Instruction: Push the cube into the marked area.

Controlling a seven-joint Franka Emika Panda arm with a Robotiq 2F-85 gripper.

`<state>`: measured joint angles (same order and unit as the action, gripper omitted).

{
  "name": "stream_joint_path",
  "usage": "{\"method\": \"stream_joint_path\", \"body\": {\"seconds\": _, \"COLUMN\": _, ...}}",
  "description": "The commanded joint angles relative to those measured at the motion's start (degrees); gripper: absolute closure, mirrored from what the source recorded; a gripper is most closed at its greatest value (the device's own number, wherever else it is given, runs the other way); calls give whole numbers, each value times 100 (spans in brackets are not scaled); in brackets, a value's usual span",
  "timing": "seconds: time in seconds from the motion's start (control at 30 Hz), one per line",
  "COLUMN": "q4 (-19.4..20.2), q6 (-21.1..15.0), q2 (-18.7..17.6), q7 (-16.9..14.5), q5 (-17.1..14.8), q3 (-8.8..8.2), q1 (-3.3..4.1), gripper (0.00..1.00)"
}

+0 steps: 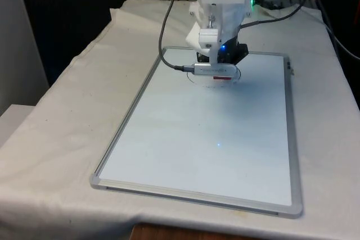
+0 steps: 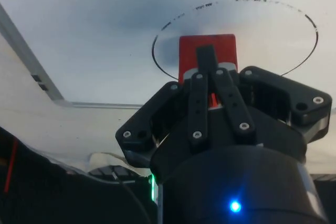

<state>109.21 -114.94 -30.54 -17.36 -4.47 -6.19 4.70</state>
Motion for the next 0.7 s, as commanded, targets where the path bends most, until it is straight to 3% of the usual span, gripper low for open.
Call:
{"method": "stream_joint_path", "body": {"seconds": 0.0, "q4": -40, "q6": -11, "q2": -17, "q7": 23, "q5": 11, "q3": 6, "q1": 17, "gripper": 100}}
{"method": "stream_joint_path", "body": {"seconds": 0.63, "q4": -602, "q6": 92, "q2": 0, "q7": 63, "q5": 0, "q3": 63, "q1": 46, "gripper": 100}}
{"method": "stream_joint_path", "body": {"seconds": 0.67, "q4": -561, "q6": 86, "q2": 11, "q7": 17, "q5": 0, "q3": 69, "q1": 23, "gripper": 100}}
